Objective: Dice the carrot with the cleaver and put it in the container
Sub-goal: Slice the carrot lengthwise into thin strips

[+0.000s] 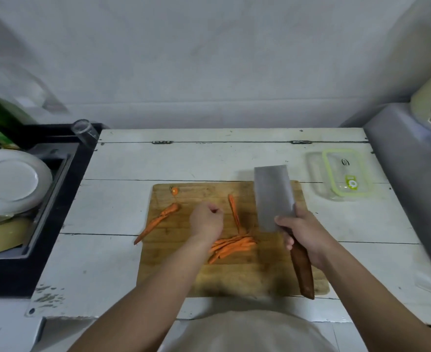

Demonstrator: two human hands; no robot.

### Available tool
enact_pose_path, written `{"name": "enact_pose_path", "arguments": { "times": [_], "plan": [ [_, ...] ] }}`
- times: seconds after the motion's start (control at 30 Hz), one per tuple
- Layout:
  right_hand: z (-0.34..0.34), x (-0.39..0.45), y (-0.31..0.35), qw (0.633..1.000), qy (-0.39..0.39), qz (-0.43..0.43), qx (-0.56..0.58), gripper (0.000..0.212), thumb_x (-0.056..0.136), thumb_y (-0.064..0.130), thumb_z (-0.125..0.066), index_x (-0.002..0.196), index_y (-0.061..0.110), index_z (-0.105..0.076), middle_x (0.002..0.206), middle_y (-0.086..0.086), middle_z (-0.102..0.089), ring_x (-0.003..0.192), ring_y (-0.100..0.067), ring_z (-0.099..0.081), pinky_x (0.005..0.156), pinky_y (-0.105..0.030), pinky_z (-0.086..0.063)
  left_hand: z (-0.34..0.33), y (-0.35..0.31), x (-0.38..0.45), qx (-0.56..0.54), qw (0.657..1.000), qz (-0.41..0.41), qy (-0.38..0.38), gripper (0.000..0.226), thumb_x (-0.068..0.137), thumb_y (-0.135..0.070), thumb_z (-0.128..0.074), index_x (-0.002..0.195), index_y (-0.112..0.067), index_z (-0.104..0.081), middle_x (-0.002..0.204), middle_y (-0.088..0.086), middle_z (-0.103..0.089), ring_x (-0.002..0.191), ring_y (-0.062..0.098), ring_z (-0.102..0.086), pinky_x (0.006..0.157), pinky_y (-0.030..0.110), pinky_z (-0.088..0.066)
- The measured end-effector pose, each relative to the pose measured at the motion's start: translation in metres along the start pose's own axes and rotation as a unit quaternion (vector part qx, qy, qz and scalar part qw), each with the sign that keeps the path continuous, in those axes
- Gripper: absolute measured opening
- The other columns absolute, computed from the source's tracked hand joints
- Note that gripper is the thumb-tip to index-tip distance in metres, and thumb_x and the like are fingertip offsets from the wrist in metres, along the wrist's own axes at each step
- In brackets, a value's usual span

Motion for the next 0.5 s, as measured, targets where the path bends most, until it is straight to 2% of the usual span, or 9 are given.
{"name": "enact_pose_path", "arguments": {
  "times": [0.1,0.17,0.2,0.27,0.33,0.4,0.47,0.5],
  "plan": [
    [0.02,0.004,0.001,0.997,-0.051,0.021,-0.052,0.031,0.092,-0.002,-0.052,0.119,0.011,-0.056,0.066,-0.01,-0.049,0.042,-0.02,-0.04,0.044,-0.03,-0.041,-0.008,-0.015,0.013,0.185,0.981,-0.05,0.009,0.027,0.1,-0.031,-0.062,0.081,-0.013,-0.067,0.08,0.002,-0.064,0.086,0.026,-0.066,0.076,0.032,-0.053],
    [0.025,0.006,-0.002,0.996,-0.064,0.025,-0.065,0.033,0.09,-0.002,-0.051,0.118,0.014,-0.056,0.076,-0.013,-0.054,0.042,-0.022,-0.042,0.044,-0.031,-0.043,-0.024,-0.026,0.017,0.28,0.958,-0.057,0.011,0.035,0.099,-0.044,-0.06,0.098,-0.011,-0.071,0.099,0.007,-0.068,0.099,0.031,-0.067,0.076,0.034,-0.052],
    [0.026,0.006,-0.003,0.995,-0.067,0.024,-0.071,0.033,0.09,0.0,-0.052,0.119,0.016,-0.055,0.081,-0.013,-0.056,0.043,-0.024,-0.044,0.045,-0.032,-0.044,-0.033,-0.031,0.017,0.315,0.947,-0.068,0.002,0.035,0.099,-0.043,-0.059,0.11,-0.011,-0.07,0.112,0.009,-0.067,0.109,0.031,-0.065,0.08,0.036,-0.051],
    [0.027,0.006,-0.006,0.994,-0.068,0.023,-0.083,0.035,0.09,0.001,-0.054,0.121,0.018,-0.053,0.084,-0.01,-0.057,0.043,-0.026,-0.046,0.046,-0.031,-0.044,-0.049,-0.037,0.015,0.351,0.933,-0.079,-0.014,0.029,0.101,-0.027,-0.057,0.124,-0.012,-0.064,0.13,0.01,-0.059,0.123,0.031,-0.056,0.09,0.04,-0.051],
    [0.029,0.004,-0.006,0.993,-0.067,0.023,-0.093,0.036,0.09,0.001,-0.053,0.121,0.019,-0.052,0.082,-0.007,-0.056,0.043,-0.026,-0.047,0.046,-0.031,-0.044,-0.061,-0.036,0.016,0.357,0.93,-0.089,-0.014,0.027,0.1,-0.013,-0.053,0.124,-0.012,-0.064,0.13,0.011,-0.058,0.124,0.032,-0.054,0.094,0.041,-0.051],
    [0.03,0.001,-0.004,0.992,-0.066,0.026,-0.1,0.036,0.089,-0.001,-0.052,0.121,0.017,-0.052,0.083,-0.007,-0.057,0.042,-0.027,-0.046,0.045,-0.032,-0.043,-0.062,-0.037,0.019,0.332,0.937,-0.107,-0.008,0.02,0.098,-0.009,-0.053,0.109,-0.01,-0.069,0.115,0.011,-0.063,0.113,0.032,-0.06,0.085,0.037,-0.052],
    [0.033,0.0,-0.005,0.99,-0.074,0.028,-0.121,0.035,0.089,0.0,-0.051,0.121,0.015,-0.05,0.09,-0.012,-0.06,0.041,-0.027,-0.047,0.044,-0.032,-0.043,-0.052,-0.038,0.019,0.237,0.966,-0.099,0.005,0.012,0.099,-0.011,-0.056,0.095,-0.012,-0.066,0.097,0.006,-0.064,0.097,0.026,-0.064,0.074,0.032,-0.045],
    [0.034,0.0,-0.006,0.987,-0.079,0.027,-0.14,0.035,0.089,0.002,-0.051,0.122,0.014,-0.048,0.093,-0.017,-0.061,0.041,-0.028,-0.049,0.044,-0.033,-0.044,-0.046,-0.036,0.016,0.158,0.985,-0.072,0.016,0.007,0.1,-0.012,-0.059,0.096,-0.014,-0.065,0.097,0.003,-0.063,0.094,0.022,-0.062,0.075,0.03,-0.044]
  ]
}}
Point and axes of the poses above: each hand's wrist, its own x-axis towards the middle knuckle, its own z-axis out of the back of the hand, y = z × x, the point moved 7 cm from there along x, towards the middle knuckle
